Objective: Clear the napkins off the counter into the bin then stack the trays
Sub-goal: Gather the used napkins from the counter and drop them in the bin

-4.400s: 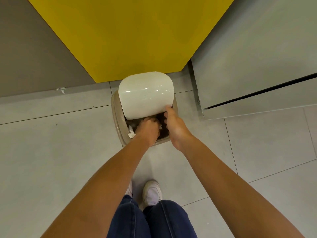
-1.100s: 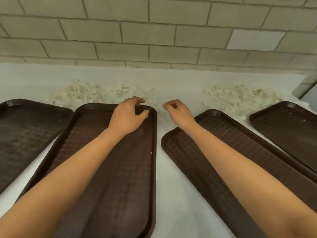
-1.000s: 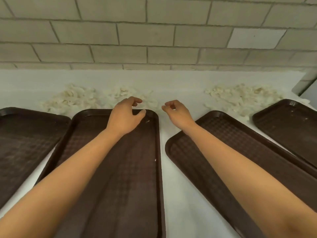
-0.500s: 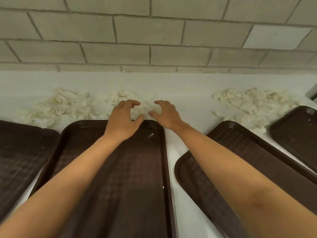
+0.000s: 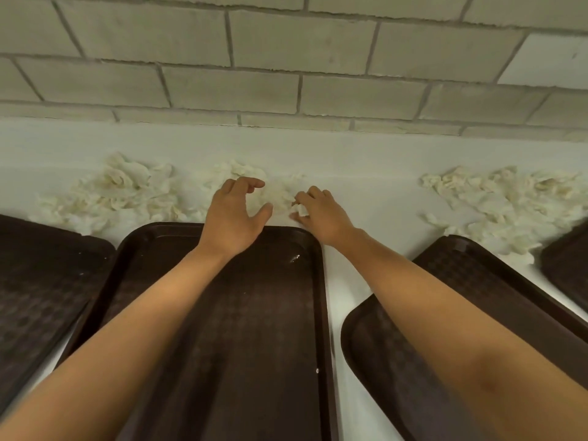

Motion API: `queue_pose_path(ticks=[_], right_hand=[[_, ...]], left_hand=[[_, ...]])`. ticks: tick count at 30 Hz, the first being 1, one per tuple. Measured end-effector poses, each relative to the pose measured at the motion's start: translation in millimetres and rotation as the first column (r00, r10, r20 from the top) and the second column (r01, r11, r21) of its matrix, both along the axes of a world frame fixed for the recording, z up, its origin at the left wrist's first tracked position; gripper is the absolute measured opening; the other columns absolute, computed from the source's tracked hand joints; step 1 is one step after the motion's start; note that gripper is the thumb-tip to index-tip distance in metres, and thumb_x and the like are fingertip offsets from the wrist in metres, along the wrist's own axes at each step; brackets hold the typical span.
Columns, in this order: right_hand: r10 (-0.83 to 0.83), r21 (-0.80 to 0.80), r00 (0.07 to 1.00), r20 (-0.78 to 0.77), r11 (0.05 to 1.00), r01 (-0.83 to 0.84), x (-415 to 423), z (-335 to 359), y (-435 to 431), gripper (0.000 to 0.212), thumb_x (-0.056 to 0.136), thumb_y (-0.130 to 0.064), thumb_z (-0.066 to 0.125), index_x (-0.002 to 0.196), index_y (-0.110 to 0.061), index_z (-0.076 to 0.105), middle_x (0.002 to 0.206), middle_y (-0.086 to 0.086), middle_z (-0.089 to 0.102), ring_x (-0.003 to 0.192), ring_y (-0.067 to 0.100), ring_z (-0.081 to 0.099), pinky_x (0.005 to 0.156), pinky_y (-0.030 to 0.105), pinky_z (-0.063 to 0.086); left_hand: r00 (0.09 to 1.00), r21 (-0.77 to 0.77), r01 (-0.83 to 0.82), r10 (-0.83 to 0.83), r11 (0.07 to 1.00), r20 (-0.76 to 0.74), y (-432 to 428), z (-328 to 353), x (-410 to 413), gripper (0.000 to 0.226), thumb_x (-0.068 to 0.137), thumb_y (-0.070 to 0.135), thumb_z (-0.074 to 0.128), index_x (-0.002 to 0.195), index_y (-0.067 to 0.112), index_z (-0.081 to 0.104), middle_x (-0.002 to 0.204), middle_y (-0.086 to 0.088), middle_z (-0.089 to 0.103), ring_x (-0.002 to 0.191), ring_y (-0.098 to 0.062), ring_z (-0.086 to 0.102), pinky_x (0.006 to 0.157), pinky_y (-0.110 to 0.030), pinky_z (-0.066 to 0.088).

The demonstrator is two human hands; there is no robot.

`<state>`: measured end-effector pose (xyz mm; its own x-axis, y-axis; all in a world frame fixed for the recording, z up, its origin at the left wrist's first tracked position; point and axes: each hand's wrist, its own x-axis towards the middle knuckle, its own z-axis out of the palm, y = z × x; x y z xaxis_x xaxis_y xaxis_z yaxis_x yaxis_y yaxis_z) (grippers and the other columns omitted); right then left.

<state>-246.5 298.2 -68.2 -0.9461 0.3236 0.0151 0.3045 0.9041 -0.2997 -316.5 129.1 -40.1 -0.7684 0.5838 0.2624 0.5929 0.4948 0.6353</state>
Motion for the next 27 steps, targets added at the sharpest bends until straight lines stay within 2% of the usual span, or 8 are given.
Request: queue_pose_path(ticks=[3,7,9,12,16,21,24,27], right_hand=[[0.033,0.046,0.997,-0.067,0.998,-0.03,6.1,-6.7,2.8,0.029,0.098,-0.032,0.045,0.116,-0.01,0.051,0.118,0.007,0.054,0.104,0.025,0.052,0.082,0.033,0.043],[0.047,0.074,0.998,-0.044,0.996,-0.044,9.2,-6.6,5.6,0.022,0.1,-0.028,0.039,0.108,-0.007,0.044,0.1,0.008,0.062,0.085,0.029,0.06,0.07,0.031,0.043],[0.024,0.067,0.999,-0.039,0.998,-0.022,10.8,-5.2,6.6,0.026,0.1,-0.031,0.037,0.111,-0.008,0.042,0.083,0.007,0.057,0.078,0.029,0.059,0.066,0.031,0.041],[-0.033,0.016,0.994,-0.103,0.999,0.035,16.2,-3.6,9.9,0.034,0.1,-0.036,0.036,0.116,-0.007,0.044,0.073,0.003,0.05,0.072,0.03,0.058,0.065,0.032,0.042],[-0.125,-0.01,0.975,-0.182,0.992,0.125,25.7,4.0,20.1,0.041,0.099,-0.043,0.033,0.117,-0.008,0.046,0.062,-0.005,0.042,0.065,0.023,0.048,0.068,0.033,0.042],[-0.221,-0.042,0.928,-0.301,0.975,0.219,32.7,13.1,33.6,0.041,0.098,-0.045,0.034,0.107,-0.007,0.049,0.058,-0.004,0.043,0.059,0.023,0.048,0.061,0.029,0.035],[-0.268,-0.113,0.895,-0.357,0.963,0.243,35.3,17.9,38.6,0.04,0.098,-0.044,0.035,0.1,-0.006,0.048,0.054,-0.008,0.037,0.056,0.022,0.046,0.053,0.03,0.031],[-0.281,-0.209,0.868,-0.41,0.955,0.211,38.2,18.3,41.3,0.037,0.098,-0.041,0.039,0.094,-0.005,0.048,0.053,-0.007,0.037,0.051,0.016,0.04,0.048,0.024,0.03]], left_hand=[[1.0,0.006,0.0,0.0,1.0,0.011,6.3,-2.0,-6.8,0.041,0.086,0.03,0.062,0.123,0.019,0.052,0.117,-0.002,0.052,0.107,-0.024,0.053,0.094,-0.035,0.045],[1.0,0.004,0.005,-0.005,1.0,0.015,14.1,-3.6,-13.1,0.041,0.086,0.03,0.062,0.124,0.018,0.052,0.118,-0.003,0.053,0.108,-0.025,0.052,0.092,-0.037,0.046],[1.0,0.0,0.006,-0.006,1.0,0.008,17.9,-4.9,-15.9,0.042,0.086,0.031,0.062,0.125,0.018,0.052,0.118,-0.004,0.053,0.108,-0.026,0.052,0.091,-0.036,0.046],[1.0,-0.015,0.017,-0.017,1.0,-0.015,24.4,-5.5,-18.6,0.045,0.084,0.031,0.063,0.125,0.017,0.05,0.12,-0.005,0.053,0.112,-0.026,0.049,0.093,-0.035,0.044],[0.992,-0.124,0.08,-0.091,0.989,-0.082,34.2,-3.1,-19.8,0.057,0.079,0.037,0.067,0.13,0.019,0.047,0.129,-0.003,0.048,0.121,-0.026,0.039,0.098,-0.035,0.036],[0.98,-0.271,0.125,-0.162,0.954,-0.116,47.6,-3.2,-20.9,0.068,0.075,0.046,0.069,0.134,0.025,0.042,0.139,-0.002,0.041,0.128,-0.027,0.035,0.101,-0.042,0.034],[0.982,-0.368,0.112,-0.159,0.923,-0.102,56.9,-6.1,-22.2,0.066,0.079,0.052,0.062,0.136,0.029,0.039,0.142,-0.001,0.037,0.131,-0.027,0.032,0.103,-0.044,0.031],[0.981,-0.435,0.099,-0.16,0.895,-0.106,63.7,-12.2,-24.2,0.057,0.084,0.053,0.056,0.134,0.031,0.04,0.14,-0.003,0.038,0.129,-0.027,0.034,0.102,-0.045,0.031]])
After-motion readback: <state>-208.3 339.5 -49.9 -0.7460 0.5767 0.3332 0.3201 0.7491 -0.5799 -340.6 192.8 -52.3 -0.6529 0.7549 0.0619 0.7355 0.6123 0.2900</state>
